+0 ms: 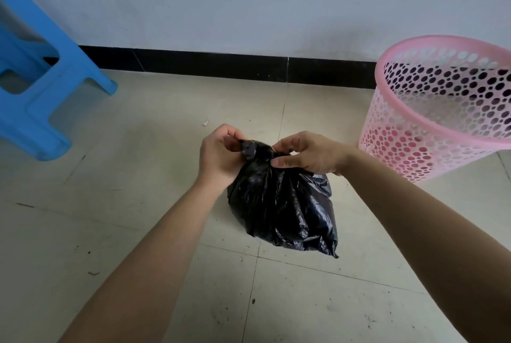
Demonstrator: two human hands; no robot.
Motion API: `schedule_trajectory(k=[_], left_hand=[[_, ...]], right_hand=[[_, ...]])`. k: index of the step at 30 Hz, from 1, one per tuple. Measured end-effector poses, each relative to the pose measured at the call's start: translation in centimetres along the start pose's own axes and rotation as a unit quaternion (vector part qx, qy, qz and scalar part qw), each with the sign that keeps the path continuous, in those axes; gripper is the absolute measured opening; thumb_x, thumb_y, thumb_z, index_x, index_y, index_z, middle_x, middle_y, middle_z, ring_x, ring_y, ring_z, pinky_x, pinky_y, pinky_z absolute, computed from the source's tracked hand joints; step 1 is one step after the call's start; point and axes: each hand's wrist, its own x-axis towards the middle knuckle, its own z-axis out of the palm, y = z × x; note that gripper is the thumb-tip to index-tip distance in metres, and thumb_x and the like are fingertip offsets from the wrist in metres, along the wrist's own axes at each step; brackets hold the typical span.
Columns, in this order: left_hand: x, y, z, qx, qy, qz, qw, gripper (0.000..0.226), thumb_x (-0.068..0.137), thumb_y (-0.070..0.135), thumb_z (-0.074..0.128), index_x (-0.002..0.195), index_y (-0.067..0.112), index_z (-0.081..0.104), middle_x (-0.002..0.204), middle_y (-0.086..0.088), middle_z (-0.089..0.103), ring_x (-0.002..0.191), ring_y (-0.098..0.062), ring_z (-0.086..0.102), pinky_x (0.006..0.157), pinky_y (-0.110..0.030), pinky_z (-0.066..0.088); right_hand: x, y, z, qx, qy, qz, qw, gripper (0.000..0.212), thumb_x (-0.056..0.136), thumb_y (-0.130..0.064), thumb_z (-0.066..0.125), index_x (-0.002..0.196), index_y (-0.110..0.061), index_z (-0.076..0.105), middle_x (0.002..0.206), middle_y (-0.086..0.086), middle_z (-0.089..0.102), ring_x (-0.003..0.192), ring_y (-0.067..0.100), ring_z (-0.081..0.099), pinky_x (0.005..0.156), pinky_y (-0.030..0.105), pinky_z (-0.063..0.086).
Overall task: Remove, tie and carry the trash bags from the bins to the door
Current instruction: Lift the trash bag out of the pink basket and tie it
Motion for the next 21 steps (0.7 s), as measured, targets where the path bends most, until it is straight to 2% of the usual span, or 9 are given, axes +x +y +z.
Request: schedule_trajectory(k=[3, 5, 8, 9, 10, 12, 15, 17, 21], left_hand=[[-0.3, -0.3, 1.1, 0.024, 0.069, 0.022, 0.997, 0.021, 0.055, 0.017, 0.074, 0.068, 0.029, 0.063, 0.063, 0.012, 0.065, 0.061, -0.015, 0.059, 0.064, -0.032, 0.049], [-0.6, 0.0, 1.2, -0.069, 0.048, -0.016, 0.996, 0.02, 0.051, 0.019, 0.076, 0.065, 0.03, 0.068, 0.064, 0.012, 0.066, 0.064, -0.017, 0.06, 0.064, -0.03, 0.049], [-0.8, 0.2, 1.2, -0.117, 0.01, -0.068, 0.991, 0.015, 0.07, -0.003, 0.077, 0.078, 0.008, 0.071, 0.076, -0.005, 0.071, 0.067, -0.015, 0.066, 0.066, -0.027, 0.052], [-0.8, 0.3, 1.2, -0.12, -0.004, -0.078, 0.99, 0.011, 0.075, -0.002, 0.074, 0.086, 0.0, 0.071, 0.083, -0.013, 0.071, 0.072, -0.018, 0.068, 0.069, -0.03, 0.054], [-0.8, 0.4, 1.1, -0.13, -0.018, -0.088, 0.987, 0.019, 0.077, 0.003, 0.073, 0.095, -0.003, 0.07, 0.091, -0.019, 0.071, 0.078, -0.023, 0.069, 0.073, -0.033, 0.055], [-0.8, 0.5, 0.8, -0.168, -0.052, -0.132, 0.976, 0.028, 0.08, 0.007, 0.072, 0.107, 0.0, 0.07, 0.098, -0.02, 0.071, 0.086, -0.026, 0.069, 0.077, -0.035, 0.056], [-1.0, 0.6, 0.3, -0.222, -0.08, -0.222, 0.946, 0.024, 0.09, 0.004, 0.066, 0.112, 0.013, 0.072, 0.099, -0.006, 0.076, 0.087, -0.016, 0.073, 0.069, -0.024, 0.058], [-1.0, 0.5, 0.2, -0.243, -0.083, -0.242, 0.936, 0.027, 0.09, 0.004, 0.065, 0.111, 0.018, 0.072, 0.099, -0.002, 0.076, 0.087, -0.013, 0.073, 0.067, -0.022, 0.057], [-1.3, 0.9, 0.5, -0.296, -0.058, -0.262, 0.917, 0.033, 0.081, 0.009, 0.076, 0.113, 0.019, 0.073, 0.11, -0.007, 0.075, 0.102, -0.021, 0.072, 0.086, -0.033, 0.056]], right_hand=[[0.1, -0.1, 0.2, 0.015, 0.007, -0.01, 1.0, 0.013, 0.091, -0.026, 0.07, 0.103, -0.023, 0.074, 0.097, -0.003, 0.076, 0.092, 0.013, 0.07, 0.092, 0.028, 0.052], [0.1, 0.0, 0.1, 0.014, 0.022, -0.009, 1.0, 0.013, 0.091, -0.028, 0.07, 0.103, -0.024, 0.074, 0.096, -0.006, 0.076, 0.093, 0.012, 0.07, 0.092, 0.028, 0.052], [0.0, 0.2, 0.4, 0.017, 0.05, -0.009, 0.999, 0.016, 0.091, -0.027, 0.07, 0.105, -0.022, 0.074, 0.097, -0.004, 0.076, 0.093, 0.014, 0.07, 0.09, 0.028, 0.055], [0.0, 0.1, 0.5, 0.022, 0.058, -0.011, 0.998, 0.016, 0.091, -0.025, 0.07, 0.106, -0.019, 0.074, 0.097, -0.002, 0.076, 0.092, 0.016, 0.07, 0.089, 0.028, 0.056], [0.1, 0.0, 0.6, 0.027, 0.066, -0.012, 0.997, 0.016, 0.091, -0.023, 0.071, 0.106, -0.018, 0.074, 0.097, 0.0, 0.076, 0.092, 0.018, 0.07, 0.087, 0.028, 0.057], [0.2, 0.0, 0.6, 0.028, 0.079, -0.014, 0.996, 0.015, 0.091, -0.022, 0.071, 0.105, -0.017, 0.074, 0.096, 0.0, 0.075, 0.091, 0.018, 0.071, 0.086, 0.027, 0.057], [0.2, 0.0, 0.7, 0.026, 0.087, -0.012, 0.996, 0.015, 0.09, -0.021, 0.071, 0.104, -0.016, 0.074, 0.096, 0.001, 0.075, 0.09, 0.018, 0.071, 0.084, 0.026, 0.058], [0.3, 0.1, 0.9, 0.028, 0.099, -0.015, 0.995, 0.015, 0.089, -0.02, 0.072, 0.104, -0.016, 0.074, 0.095, 0.002, 0.075, 0.089, 0.019, 0.071, 0.081, 0.024, 0.058], [0.3, 0.0, 1.2, 0.046, 0.132, -0.014, 0.99, 0.015, 0.087, -0.019, 0.075, 0.102, -0.018, 0.075, 0.094, 0.0, 0.076, 0.085, 0.013, 0.071, 0.075, 0.017, 0.056]])
